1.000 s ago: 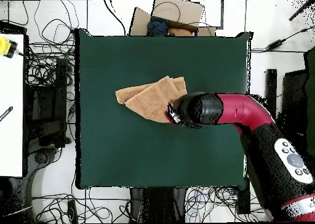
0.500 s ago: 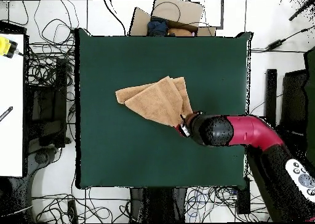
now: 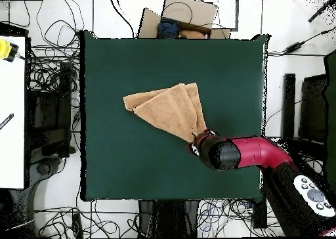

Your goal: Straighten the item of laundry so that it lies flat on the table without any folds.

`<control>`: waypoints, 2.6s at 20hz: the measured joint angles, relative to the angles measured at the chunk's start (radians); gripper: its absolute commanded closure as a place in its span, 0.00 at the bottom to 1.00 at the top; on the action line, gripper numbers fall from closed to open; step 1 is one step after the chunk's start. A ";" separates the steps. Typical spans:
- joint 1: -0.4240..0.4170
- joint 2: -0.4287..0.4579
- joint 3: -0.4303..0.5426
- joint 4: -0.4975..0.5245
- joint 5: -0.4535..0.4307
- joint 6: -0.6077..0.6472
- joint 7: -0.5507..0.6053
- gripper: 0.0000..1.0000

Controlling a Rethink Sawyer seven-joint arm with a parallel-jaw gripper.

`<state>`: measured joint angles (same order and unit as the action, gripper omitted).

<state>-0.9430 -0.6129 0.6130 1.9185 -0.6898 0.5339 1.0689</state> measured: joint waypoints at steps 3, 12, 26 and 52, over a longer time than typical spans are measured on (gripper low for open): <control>-0.001 0.013 -0.014 0.015 -0.018 -0.025 0.000 1.00; -0.023 0.016 -0.038 0.102 -0.021 -0.103 0.000 0.00; -0.076 -0.014 -0.051 0.210 -0.021 -0.144 0.000 0.00; 0.412 0.002 -0.076 -0.062 0.536 -0.191 0.052 0.00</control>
<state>-0.5310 -0.6113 0.5368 1.8560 -0.1541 0.3433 1.1209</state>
